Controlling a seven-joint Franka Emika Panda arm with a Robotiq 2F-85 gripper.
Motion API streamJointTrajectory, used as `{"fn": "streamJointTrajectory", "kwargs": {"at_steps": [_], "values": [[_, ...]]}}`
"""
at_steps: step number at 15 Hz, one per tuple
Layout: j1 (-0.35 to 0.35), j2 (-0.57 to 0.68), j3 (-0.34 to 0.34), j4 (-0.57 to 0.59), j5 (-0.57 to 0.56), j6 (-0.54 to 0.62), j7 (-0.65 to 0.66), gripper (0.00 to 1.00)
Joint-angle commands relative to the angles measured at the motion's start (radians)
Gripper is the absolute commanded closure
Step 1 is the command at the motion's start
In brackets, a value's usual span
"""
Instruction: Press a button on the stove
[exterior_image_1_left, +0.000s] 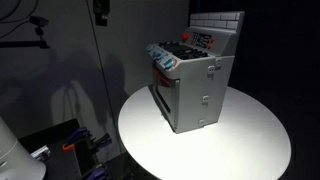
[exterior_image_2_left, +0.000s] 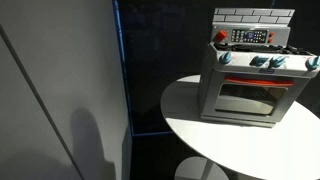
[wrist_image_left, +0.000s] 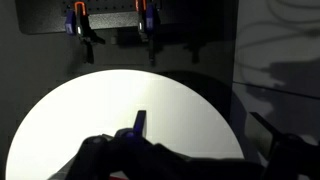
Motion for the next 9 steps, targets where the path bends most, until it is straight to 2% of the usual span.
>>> {"fn": "streamJointTrajectory", "kwargs": {"at_steps": [1,9], "values": [[0.007,0.001,-0.006,0.002,-0.002,-0.001,0.002,0.00],[-0.001,0.023,-0.008,0.041,-0.017,0.000,0.016,0.00]]}}
